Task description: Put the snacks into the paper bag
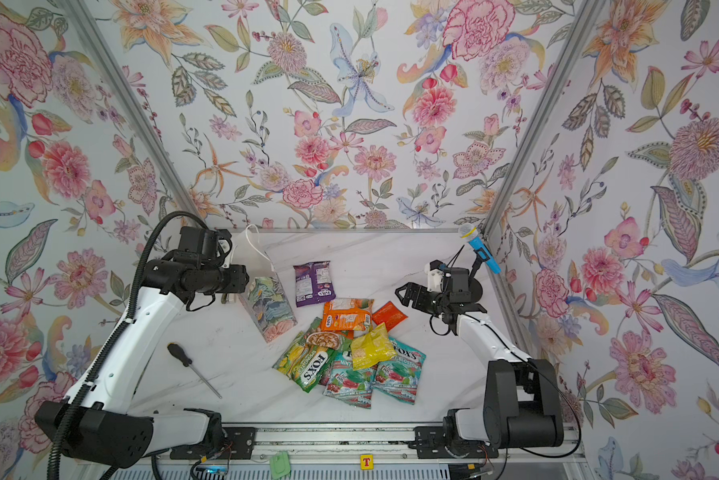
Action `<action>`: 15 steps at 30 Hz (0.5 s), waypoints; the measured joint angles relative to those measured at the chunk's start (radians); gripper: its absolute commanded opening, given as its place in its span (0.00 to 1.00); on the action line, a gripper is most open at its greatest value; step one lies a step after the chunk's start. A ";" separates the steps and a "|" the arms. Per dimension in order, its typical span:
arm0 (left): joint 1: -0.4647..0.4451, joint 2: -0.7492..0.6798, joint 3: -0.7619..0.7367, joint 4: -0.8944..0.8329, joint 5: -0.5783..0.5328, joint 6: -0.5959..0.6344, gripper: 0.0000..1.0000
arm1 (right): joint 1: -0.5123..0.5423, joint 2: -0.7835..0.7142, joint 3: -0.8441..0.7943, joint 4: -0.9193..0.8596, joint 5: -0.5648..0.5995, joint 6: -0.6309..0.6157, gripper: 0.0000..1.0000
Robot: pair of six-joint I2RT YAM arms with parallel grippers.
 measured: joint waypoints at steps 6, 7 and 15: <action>0.006 0.000 0.000 0.000 0.024 0.008 0.35 | 0.000 0.006 0.014 0.004 0.000 0.004 0.94; 0.006 0.000 0.000 0.000 0.025 0.008 0.33 | 0.001 0.006 0.014 0.004 0.000 0.008 0.94; 0.016 0.000 0.000 -0.001 0.030 0.030 0.17 | 0.011 0.006 0.014 0.004 0.001 0.024 0.93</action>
